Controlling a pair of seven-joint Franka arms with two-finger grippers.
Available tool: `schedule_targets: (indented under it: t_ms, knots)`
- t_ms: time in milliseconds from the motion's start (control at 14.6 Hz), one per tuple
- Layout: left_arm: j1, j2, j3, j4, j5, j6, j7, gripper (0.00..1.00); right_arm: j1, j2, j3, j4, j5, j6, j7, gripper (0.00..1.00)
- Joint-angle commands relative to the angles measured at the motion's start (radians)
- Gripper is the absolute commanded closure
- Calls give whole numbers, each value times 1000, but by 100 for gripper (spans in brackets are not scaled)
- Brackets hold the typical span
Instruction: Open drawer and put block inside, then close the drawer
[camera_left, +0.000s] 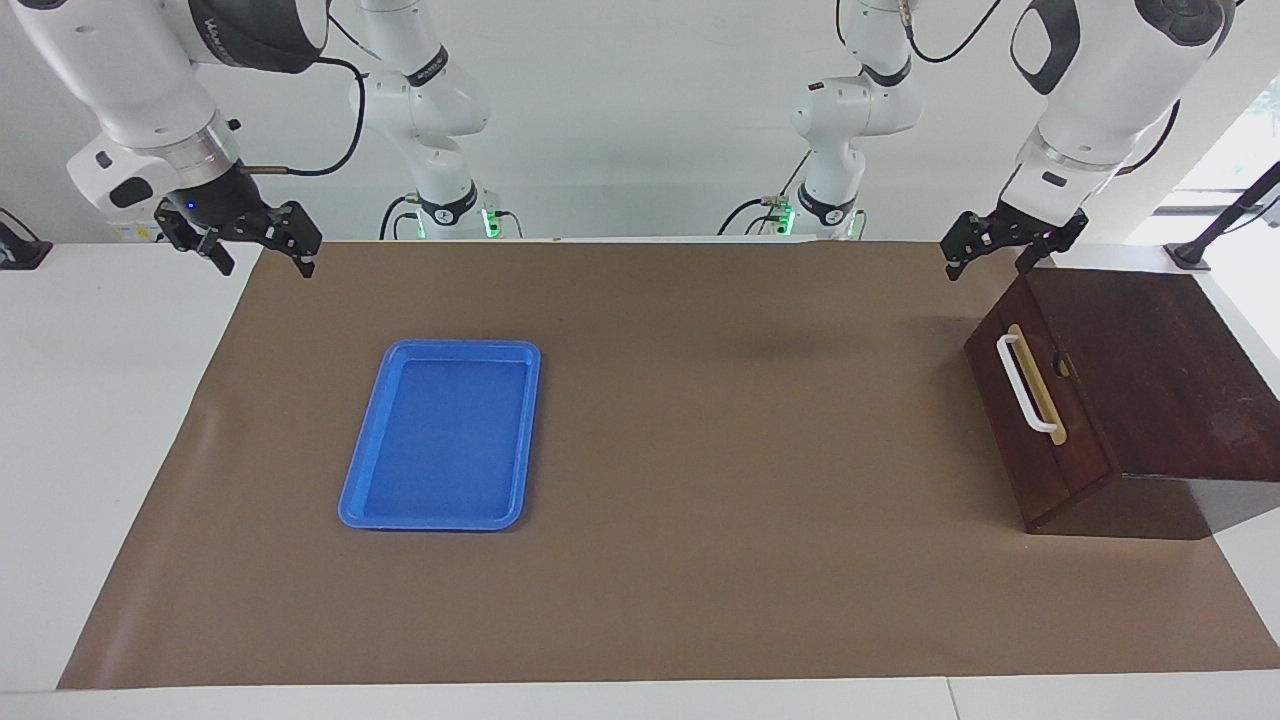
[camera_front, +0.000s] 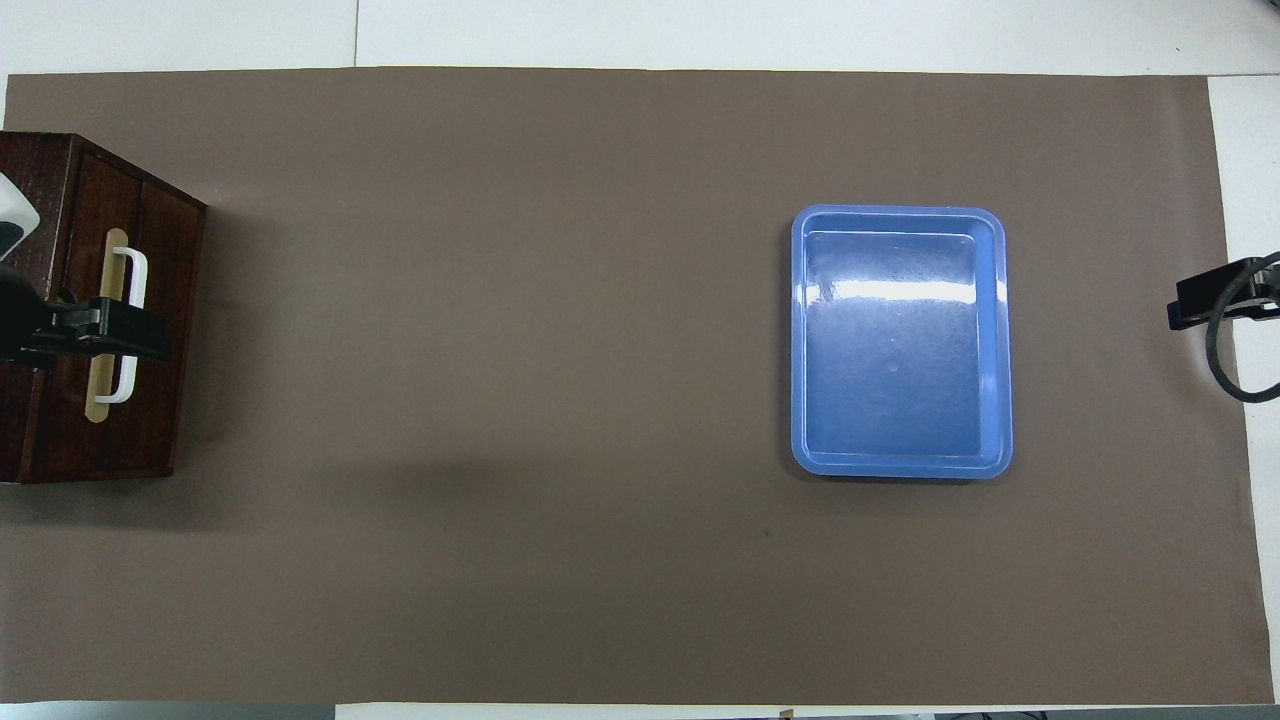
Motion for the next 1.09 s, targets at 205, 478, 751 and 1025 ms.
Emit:
schedule_targets:
  t_ms: [205,478,751,1025]
  knots:
    - [-13,15,10,49,-51,-43,18,0,-16,-3,7,3,2,-16,-32,0]
    - [-14,16,10,49,-40,-48,18,0,-39,-3,5,1,38,-5,-89,0]
    - [-20,15,10,44,-38,-48,17,0,-40,-3,8,3,38,-4,-89,0]
    - [-22,15,10,43,-32,-45,17,0,-40,-3,8,5,39,-5,-90,0]
